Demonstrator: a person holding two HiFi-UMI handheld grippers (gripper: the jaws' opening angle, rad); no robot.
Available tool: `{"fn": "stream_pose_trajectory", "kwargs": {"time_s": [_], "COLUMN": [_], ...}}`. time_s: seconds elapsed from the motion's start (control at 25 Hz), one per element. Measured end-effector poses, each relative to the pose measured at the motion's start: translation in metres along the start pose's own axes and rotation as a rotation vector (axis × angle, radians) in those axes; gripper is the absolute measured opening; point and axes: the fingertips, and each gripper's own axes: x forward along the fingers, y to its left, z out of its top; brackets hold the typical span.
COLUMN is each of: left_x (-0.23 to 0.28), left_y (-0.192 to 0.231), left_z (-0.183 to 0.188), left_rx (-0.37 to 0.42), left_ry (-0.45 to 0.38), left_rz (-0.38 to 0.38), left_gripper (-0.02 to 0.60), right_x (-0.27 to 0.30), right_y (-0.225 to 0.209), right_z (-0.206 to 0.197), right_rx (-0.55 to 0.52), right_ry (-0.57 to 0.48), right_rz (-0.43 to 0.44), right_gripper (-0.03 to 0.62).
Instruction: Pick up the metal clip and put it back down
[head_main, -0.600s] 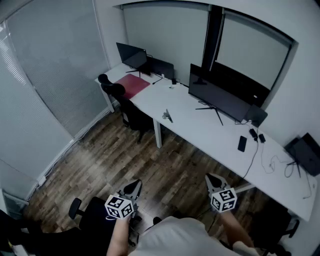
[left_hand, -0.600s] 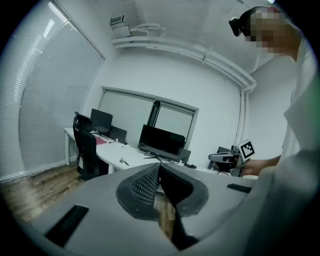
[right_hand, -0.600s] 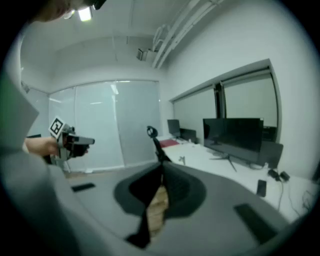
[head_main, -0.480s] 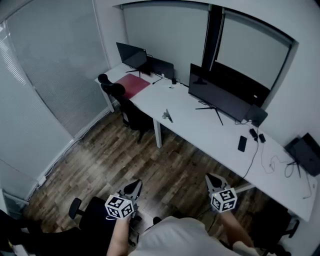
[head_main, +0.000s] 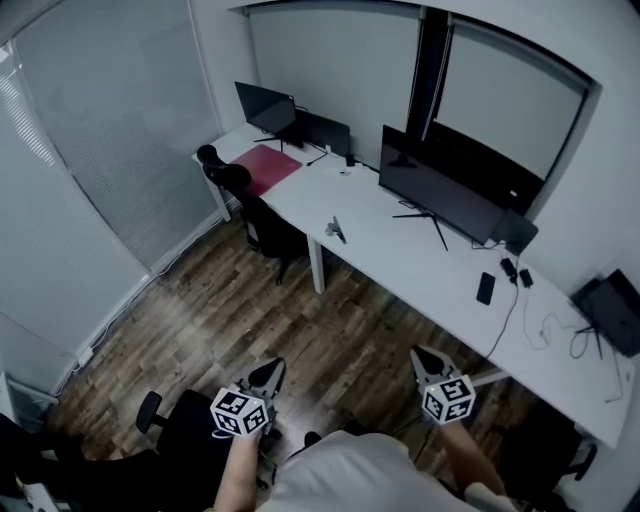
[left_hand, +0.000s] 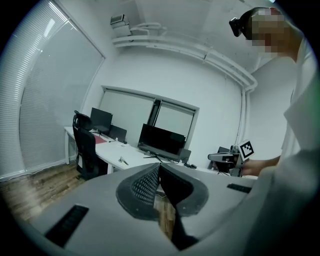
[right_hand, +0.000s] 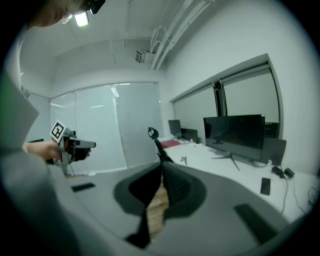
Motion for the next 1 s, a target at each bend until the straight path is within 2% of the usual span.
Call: {"fn": "stream_pose_trajectory", "kwargs": {"time_s": [1.0], "left_x": [0.046], "left_y": [-0.041], "left_z": [-0.012], "left_rx": [-0.007], "left_ry": [-0.016], "left_rz": [0.075], "left_gripper": [0.032], "right_x": [0.015], "right_y": [-0.067], "right_z": [-0.015], "right_rx": [-0.02], "right_ry": [0.054], "right_rz": [0.054], "right_gripper": [0.036]}}
